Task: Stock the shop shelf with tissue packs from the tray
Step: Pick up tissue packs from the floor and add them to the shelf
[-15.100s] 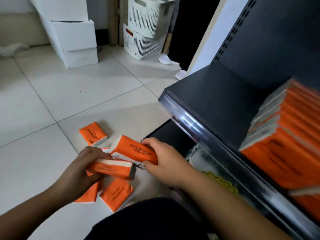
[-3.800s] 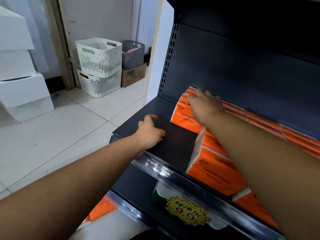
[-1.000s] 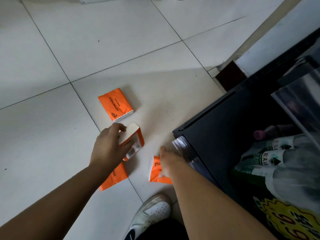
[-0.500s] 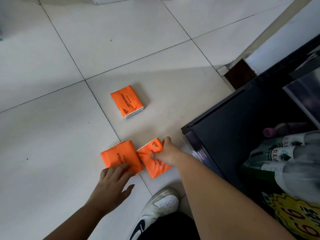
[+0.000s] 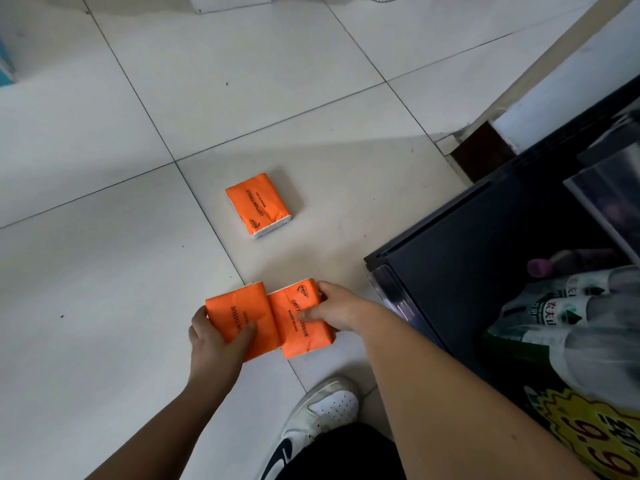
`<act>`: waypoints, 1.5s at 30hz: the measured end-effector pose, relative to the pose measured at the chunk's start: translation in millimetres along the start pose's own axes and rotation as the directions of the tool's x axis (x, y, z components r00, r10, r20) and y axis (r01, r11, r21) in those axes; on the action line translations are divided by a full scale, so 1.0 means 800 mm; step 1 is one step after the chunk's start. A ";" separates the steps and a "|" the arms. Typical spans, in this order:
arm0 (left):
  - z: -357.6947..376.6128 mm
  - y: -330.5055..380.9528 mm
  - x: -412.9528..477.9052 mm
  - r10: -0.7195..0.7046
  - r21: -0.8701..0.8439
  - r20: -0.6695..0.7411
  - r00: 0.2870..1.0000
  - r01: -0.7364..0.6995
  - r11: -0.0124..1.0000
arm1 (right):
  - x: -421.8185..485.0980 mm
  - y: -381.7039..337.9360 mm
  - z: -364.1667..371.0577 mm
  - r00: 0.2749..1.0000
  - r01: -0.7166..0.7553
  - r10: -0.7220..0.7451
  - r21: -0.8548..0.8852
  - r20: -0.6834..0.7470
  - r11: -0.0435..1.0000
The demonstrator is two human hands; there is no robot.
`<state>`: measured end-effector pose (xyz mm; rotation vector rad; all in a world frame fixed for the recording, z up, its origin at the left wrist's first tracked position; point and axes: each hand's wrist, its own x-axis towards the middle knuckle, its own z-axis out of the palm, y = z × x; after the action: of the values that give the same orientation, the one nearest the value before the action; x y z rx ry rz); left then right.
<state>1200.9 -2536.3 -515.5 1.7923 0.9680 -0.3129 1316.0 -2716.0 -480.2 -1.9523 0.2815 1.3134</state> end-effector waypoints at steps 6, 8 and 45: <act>-0.009 0.033 -0.027 0.034 -0.326 0.042 0.999 -0.019 0.945 | -0.039 -0.021 -0.009 0.996 0.041 -0.045 -0.055 -0.081 0.998; -0.011 0.048 -0.037 0.044 -0.386 0.044 0.998 -0.023 0.922 | -0.051 -0.037 -0.009 0.987 0.069 -0.090 -0.153 -0.136 0.986; -0.025 0.386 -0.317 0.612 -0.745 0.291 0.735 -0.227 0.627 | -0.533 -0.054 -0.242 0.203 0.210 -0.512 -0.473 -0.835 0.855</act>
<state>1260.3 -2682.3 -147.9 1.0993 0.1519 -0.0939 1284.4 -2912.3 -54.6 -2.6153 0.1588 -0.3514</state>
